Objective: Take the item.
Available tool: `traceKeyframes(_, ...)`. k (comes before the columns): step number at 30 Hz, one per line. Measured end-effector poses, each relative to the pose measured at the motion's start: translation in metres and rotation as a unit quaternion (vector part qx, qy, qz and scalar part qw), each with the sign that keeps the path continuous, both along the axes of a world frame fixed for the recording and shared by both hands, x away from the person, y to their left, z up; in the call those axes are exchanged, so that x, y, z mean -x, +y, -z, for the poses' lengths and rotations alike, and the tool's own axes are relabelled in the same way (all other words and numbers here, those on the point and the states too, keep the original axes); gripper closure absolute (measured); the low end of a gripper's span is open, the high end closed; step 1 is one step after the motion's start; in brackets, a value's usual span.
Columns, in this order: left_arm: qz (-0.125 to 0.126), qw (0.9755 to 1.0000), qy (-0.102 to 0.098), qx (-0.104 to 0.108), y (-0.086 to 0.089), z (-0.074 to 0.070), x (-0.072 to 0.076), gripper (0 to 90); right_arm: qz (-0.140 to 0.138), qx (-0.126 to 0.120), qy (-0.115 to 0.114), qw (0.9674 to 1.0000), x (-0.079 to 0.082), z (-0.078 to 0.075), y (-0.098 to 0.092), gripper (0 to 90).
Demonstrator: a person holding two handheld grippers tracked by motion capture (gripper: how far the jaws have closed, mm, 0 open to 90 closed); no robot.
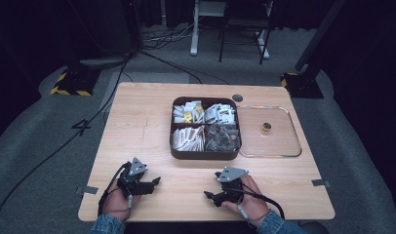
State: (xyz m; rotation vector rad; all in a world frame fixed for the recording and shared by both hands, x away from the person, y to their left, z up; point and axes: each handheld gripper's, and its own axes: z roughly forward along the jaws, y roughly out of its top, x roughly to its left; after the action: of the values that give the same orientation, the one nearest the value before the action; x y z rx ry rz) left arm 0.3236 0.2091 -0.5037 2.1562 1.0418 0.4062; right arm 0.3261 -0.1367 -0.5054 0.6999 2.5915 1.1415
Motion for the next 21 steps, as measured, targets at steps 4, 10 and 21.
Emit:
traceKeyframes(4,0.0,1.0,0.0,0.0,0.0,0.0,0.0,26.9,0.0,0.0,0.0,1.0,0.0,0.0,0.0,19.4)
traceKeyframes(10,0.0,1.0,0.0,0.0,0.0,0.0,0.0,26.9,0.0,0.0,0.0,1.0,0.0,0.0,0.0,19.5)
traceKeyframes(21,-0.001,1.0,-0.001,0.0,0.0,0.0,-0.0002,26.6,-0.006,-0.009,-0.005,0.9999,0.0041,-0.0009,0.0005,37.7)
